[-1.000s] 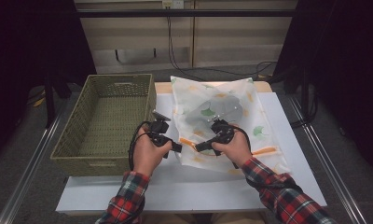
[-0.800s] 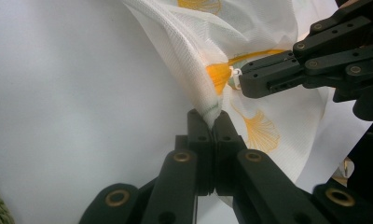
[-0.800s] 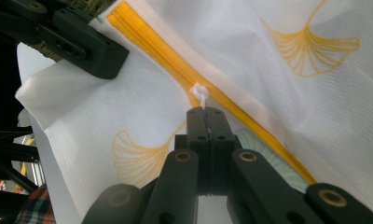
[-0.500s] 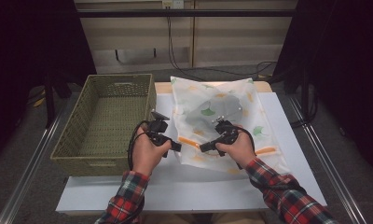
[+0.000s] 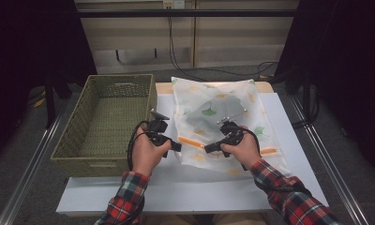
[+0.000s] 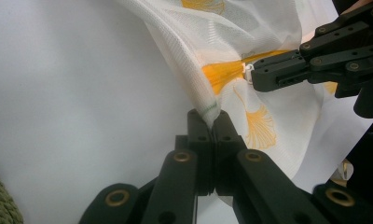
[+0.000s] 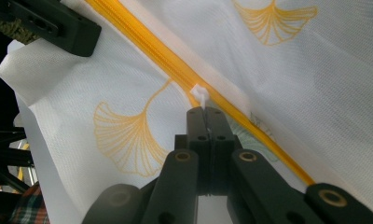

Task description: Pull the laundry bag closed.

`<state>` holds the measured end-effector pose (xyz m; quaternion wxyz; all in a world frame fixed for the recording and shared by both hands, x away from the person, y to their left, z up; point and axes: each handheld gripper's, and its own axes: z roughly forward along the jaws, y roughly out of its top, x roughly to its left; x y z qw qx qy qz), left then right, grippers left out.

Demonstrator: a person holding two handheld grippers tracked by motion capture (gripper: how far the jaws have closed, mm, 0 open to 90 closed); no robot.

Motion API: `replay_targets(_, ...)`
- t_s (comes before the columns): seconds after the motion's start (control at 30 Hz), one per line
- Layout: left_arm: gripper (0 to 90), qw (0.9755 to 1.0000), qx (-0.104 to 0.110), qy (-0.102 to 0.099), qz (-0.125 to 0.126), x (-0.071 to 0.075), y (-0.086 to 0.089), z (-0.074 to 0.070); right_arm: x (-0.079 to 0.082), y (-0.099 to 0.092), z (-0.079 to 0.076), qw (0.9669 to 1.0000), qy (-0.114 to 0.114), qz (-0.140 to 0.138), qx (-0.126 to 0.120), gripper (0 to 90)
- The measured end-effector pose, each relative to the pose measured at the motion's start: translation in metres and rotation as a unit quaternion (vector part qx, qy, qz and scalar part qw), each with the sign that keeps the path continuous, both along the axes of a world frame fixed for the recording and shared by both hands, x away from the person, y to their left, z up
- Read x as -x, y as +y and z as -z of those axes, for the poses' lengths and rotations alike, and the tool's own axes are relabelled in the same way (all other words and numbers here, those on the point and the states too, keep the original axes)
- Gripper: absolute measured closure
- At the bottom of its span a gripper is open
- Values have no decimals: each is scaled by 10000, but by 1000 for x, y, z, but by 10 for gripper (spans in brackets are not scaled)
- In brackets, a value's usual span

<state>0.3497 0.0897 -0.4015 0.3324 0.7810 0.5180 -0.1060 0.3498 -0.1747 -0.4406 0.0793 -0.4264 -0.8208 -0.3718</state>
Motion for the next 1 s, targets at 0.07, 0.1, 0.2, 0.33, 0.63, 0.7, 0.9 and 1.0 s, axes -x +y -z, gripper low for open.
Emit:
replay_targets(0.07, 889, 9996, -107, -11, 260, -1, 3, 0, 0, -1, 0, 10000, -6, 7, 19, 900)
replay_targets(0.1, 889, 9998, -94, -10, 187, -1, 2, 0, 0, -2, 1, 10000, -7, -2, 36, 900)
replay_targets(0.2, 889, 9997, -111, -9, 215, -1, 2, 0, 1, -3, 1, 10000, -24, -1, 20, 900)
replay_targets(0.33, 889, 9996, -129, -8, 262, -1, 3, 0, 1, -4, 1, 10000, -10, -10, 22, 900)
replay_targets(0.63, 889, 10000, 5, 28, 52, 0, 0, 0, 2, -5, 3, 10000, 24, 35, 28, 900)
replay_targets(0.7, 889, 9994, -142, -1, 305, -1, 4, -1, 3, -5, 3, 10000, 39, 56, 20, 900)
replay_targets(0.9, 890, 9996, -129, 1, 241, -2, 5, -1, 2, -12, 7, 9999, 57, 119, 70, 900)
replay_targets(1.0, 889, 9996, -137, -20, 232, -1, 4, -1, 3, -14, 6, 9999, 56, 121, 86, 900)
